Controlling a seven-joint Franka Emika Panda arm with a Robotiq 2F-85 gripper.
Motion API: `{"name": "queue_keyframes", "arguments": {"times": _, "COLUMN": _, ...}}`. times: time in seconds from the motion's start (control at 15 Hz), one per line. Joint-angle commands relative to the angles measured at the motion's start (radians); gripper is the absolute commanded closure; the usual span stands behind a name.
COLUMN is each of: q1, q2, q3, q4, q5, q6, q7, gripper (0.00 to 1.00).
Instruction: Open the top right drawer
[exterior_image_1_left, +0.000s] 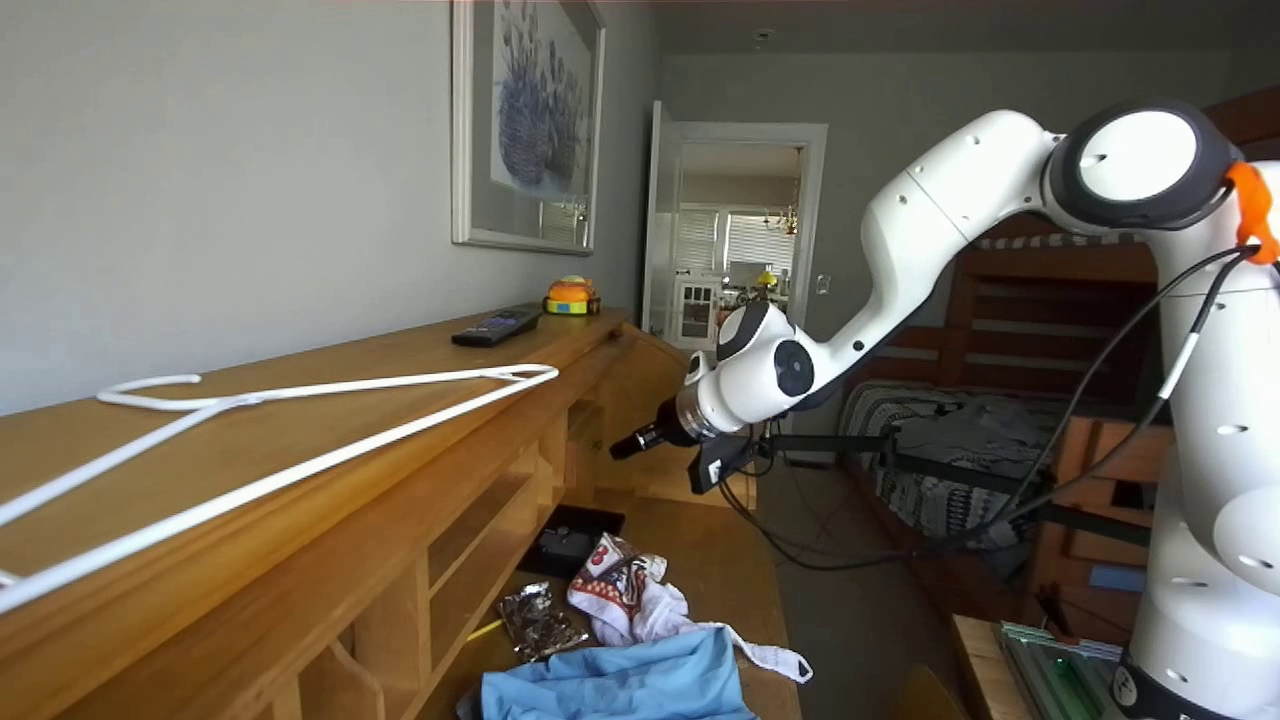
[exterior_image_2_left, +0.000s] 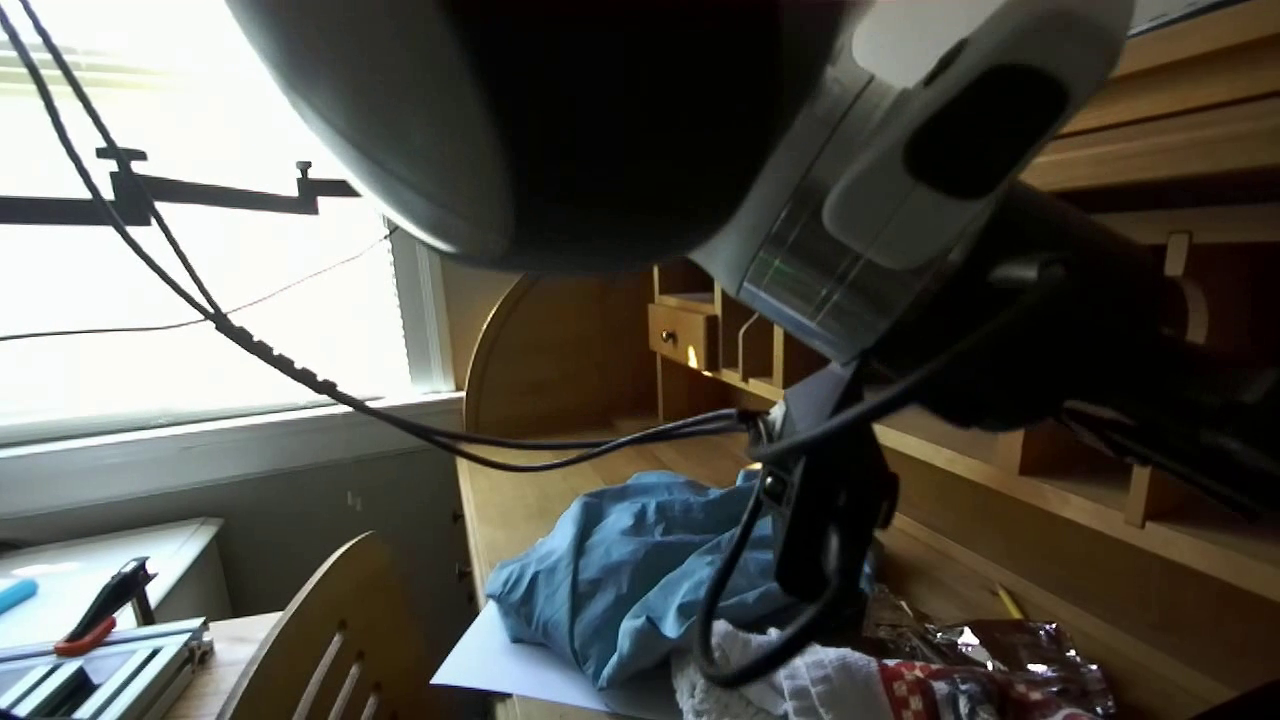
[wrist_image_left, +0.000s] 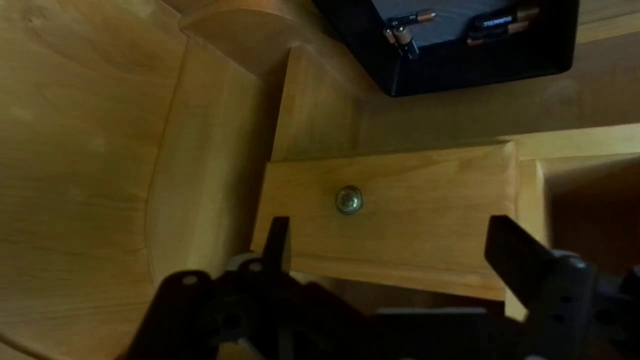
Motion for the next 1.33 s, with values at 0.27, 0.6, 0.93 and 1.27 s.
{"name": "queue_keyframes", "arguments": {"times": 0.27, "q1": -0.006, "q2": 0.096, "q3": 0.008, "q4": 0.034, "q5": -0.079, "q6": -0.105, "q7": 0.096, "gripper": 0.00}}
{"name": "queue_keyframes", "arguments": {"times": 0.6, "q1": -0.001, "q2": 0.111, "q3": 0.003, "q4": 0.046, "q5": -0.060, "q6": -0.196, "q7": 0.098, "gripper": 0.00}}
{"name": "queue_keyframes", "arguments": {"times": 0.93, "q1": 0.031, "q2": 0.126, "q3": -0.032, "q4": 0.066, "q5": -0.052, "q6": -0.267, "q7": 0.102, "gripper": 0.00}}
{"name": "queue_keyframes", "arguments": {"times": 1.27, "q1": 0.045, "q2": 0.136, "q3": -0.036, "q4": 0.093, "q5": -0.066, "q6": -0.266, "q7": 0.134, "gripper": 0.00}}
